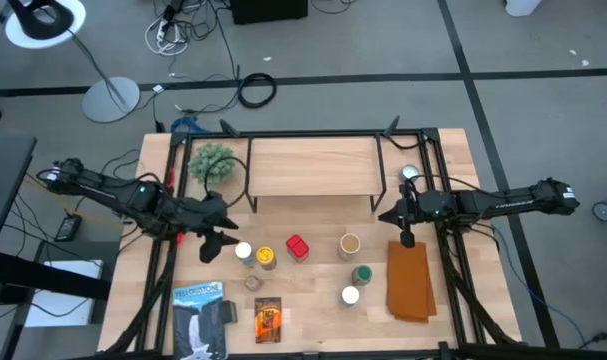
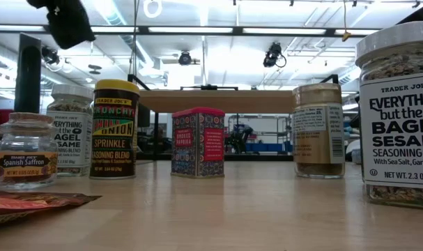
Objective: Shelf spices
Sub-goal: Put the white seasoning bottle onto the shelf
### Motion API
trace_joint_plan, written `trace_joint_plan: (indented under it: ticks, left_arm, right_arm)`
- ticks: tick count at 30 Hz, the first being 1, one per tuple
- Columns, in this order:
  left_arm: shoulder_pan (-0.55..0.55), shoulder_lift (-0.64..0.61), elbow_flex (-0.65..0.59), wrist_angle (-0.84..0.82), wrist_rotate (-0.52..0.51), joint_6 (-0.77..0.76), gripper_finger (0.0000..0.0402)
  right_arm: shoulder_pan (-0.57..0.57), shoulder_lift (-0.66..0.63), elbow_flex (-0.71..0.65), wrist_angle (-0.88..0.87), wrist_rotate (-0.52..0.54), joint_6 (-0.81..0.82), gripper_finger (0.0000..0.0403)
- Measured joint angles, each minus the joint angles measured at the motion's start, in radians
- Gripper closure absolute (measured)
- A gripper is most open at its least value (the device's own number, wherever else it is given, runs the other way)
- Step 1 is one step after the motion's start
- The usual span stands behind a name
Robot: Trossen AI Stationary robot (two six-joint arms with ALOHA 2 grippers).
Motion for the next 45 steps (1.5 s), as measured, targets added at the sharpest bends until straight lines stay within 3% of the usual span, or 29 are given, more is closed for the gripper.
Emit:
trace_joint_plan:
  ticks: [9, 19, 36, 45]
  left_arm:
    - [-0.047, 0.105, 0.000, -0.024, -0.055, -0.031, 0.0183]
    - [-0.048, 0.236, 0.000, -0.068, -0.017, -0.049, 0.0183]
    - [-0.077, 0.272, 0.000, -0.057, -0.009, -0.097, 0.0183]
    - [-0.106, 0.337, 0.001, -0.045, -0.054, -0.109, 0.0183]
  right_arm:
    - [0.000, 0.000, 0.000, 0.000, 0.000, 0.000, 0.0375]
    - [0.000, 0.000, 0.000, 0.000, 0.000, 0.000, 0.0375]
    - [0.000, 0.000, 0.000, 0.000, 0.000, 0.000, 0.0378]
    - [0.000, 0.000, 0.000, 0.000, 0.000, 0.000, 0.0378]
